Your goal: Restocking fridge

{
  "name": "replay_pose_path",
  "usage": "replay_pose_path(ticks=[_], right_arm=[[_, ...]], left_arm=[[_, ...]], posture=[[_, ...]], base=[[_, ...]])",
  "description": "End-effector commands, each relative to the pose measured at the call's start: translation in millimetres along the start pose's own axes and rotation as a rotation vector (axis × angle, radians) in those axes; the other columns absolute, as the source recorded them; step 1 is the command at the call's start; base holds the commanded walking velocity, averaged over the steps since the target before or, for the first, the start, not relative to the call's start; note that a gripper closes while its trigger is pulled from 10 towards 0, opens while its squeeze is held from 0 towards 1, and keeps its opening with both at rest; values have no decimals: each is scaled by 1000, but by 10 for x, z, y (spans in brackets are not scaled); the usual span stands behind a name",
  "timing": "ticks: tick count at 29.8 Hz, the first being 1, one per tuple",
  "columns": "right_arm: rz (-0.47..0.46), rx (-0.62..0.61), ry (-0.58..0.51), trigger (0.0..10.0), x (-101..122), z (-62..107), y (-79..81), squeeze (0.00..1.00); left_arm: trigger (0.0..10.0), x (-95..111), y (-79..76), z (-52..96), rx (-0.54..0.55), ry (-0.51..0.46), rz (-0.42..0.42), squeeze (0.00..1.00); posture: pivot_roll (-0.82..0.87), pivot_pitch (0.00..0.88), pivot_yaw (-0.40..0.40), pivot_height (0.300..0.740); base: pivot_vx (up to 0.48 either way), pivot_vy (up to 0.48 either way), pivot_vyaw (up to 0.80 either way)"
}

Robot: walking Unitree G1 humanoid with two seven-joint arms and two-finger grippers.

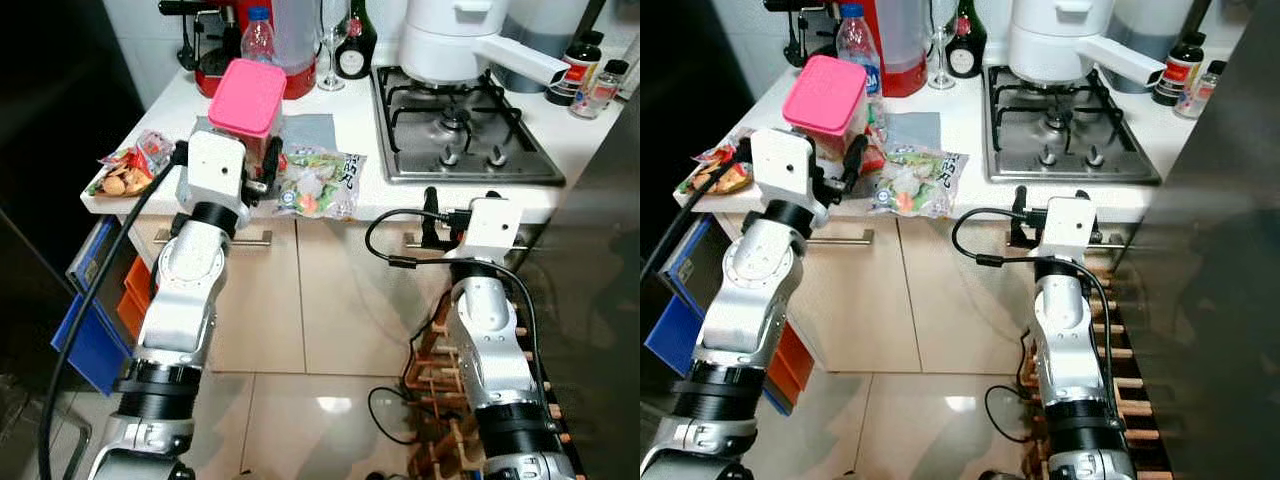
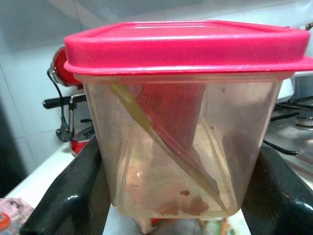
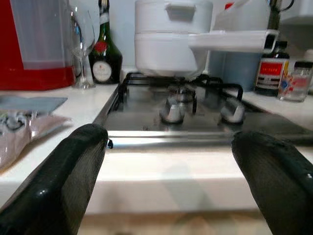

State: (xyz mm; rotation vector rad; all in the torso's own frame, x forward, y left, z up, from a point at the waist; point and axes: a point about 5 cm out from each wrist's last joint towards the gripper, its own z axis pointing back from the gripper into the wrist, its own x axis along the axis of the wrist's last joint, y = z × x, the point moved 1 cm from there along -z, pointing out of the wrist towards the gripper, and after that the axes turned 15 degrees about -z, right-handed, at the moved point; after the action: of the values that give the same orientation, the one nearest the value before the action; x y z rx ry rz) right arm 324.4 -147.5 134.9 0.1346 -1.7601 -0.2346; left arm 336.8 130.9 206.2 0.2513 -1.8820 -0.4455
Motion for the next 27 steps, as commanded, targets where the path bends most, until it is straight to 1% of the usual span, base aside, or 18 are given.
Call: replay_pose_path(ticks=[1, 4, 10, 27], right_arm=[[-7, 25, -4, 10000, 26, -55, 64, 0], [-11, 35, -1, 10000, 22, -80, 85, 0], [-13, 59, 12, 10000, 3, -92, 120, 0], [-8, 77, 29, 10000, -13, -150, 101, 0]], left_arm=[[10000, -20, -2, 7, 11, 11, 5, 0], [10000, -34, -28, 19, 12, 16, 16, 0], [10000, -46, -30, 26, 28, 21, 22, 0], [10000, -50, -55, 14, 47, 30, 21, 0]], posture=[[-58, 0, 46, 740], [-53, 0, 36, 740], [-49, 0, 27, 740], [-44, 0, 5, 740]], base=[[-255, 0, 0], [-274, 0, 0], [-287, 0, 0], [-288, 0, 0]])
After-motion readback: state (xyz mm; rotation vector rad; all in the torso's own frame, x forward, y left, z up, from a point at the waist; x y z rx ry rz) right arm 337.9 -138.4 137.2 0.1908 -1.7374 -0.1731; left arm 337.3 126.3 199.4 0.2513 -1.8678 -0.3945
